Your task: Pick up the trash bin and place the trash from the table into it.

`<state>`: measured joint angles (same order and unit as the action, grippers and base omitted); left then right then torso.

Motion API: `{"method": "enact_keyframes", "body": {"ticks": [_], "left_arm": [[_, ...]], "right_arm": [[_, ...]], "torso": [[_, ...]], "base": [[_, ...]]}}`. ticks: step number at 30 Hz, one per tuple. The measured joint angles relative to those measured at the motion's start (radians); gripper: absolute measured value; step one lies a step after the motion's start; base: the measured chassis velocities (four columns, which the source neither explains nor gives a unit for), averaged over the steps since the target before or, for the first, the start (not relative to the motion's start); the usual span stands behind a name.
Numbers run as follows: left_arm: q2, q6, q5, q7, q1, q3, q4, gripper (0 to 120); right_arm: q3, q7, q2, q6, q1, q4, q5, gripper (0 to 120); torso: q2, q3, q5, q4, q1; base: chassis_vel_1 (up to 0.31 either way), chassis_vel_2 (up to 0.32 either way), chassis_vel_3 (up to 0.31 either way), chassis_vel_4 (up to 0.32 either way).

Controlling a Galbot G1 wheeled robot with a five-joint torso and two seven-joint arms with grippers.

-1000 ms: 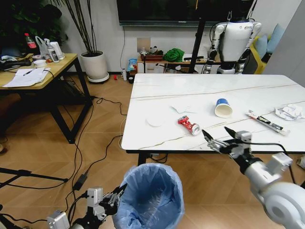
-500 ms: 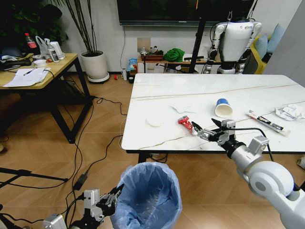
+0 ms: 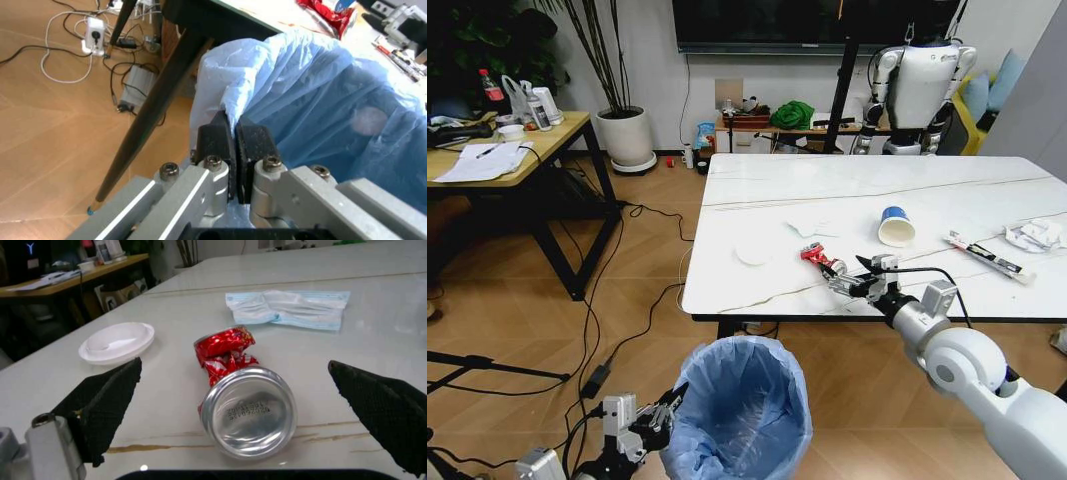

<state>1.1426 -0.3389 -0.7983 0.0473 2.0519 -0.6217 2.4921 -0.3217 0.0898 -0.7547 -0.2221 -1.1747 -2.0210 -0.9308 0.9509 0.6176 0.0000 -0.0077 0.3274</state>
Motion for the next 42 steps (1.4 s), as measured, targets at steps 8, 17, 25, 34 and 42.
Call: {"method": "enact_keyframes", "body": {"ticks": [8, 17, 25, 34, 42], "left_arm": [[-0.001, 0.0, -0.004, 0.0, -0.004, -0.002, 0.0, 0], [-0.003, 0.0, -0.01, 0.0, -0.012, -0.005, -0.007, 0], [-0.006, -0.001, -0.016, -0.002, -0.021, -0.004, -0.015, 0], [-0.012, -0.002, -0.023, -0.003, -0.026, 0.007, -0.018, 0], [-0.017, 0.002, -0.021, -0.003, -0.033, 0.027, -0.026, 0]], "right_arm": [[0.03, 0.0, 0.006, -0.007, 0.03, 0.026, 0.003, 100], [0.061, 0.004, 0.009, -0.02, 0.057, 0.065, 0.007, 82], [0.058, 0.006, 0.008, -0.02, 0.046, 0.064, 0.006, 52], [-0.004, 0.001, 0.013, -0.007, 0.005, 0.015, -0.004, 51], [-0.09, -0.029, 0.06, 0.042, -0.075, -0.111, -0.034, 51]], "torso": [[0.0, 0.0, 0.0, 0.0001, 0.0], [0.0, 0.0, 0.0, 0.0, 0.0], [0.0, 0.0, 0.0, 0.0, 0.0], [0.0, 0.0, 0.0, 0.0001, 0.0], [0.0, 0.0, -0.0002, -0.0002, 0.0]], "base": [[0.0, 0.0, 0.0, 0.0], [0.0, 0.0, 0.0, 0.0], [0.0, 0.0, 0.0, 0.0], [0.0, 0.0, 0.0, 0.0], [0.0, 0.0, 0.0, 0.0]]}}
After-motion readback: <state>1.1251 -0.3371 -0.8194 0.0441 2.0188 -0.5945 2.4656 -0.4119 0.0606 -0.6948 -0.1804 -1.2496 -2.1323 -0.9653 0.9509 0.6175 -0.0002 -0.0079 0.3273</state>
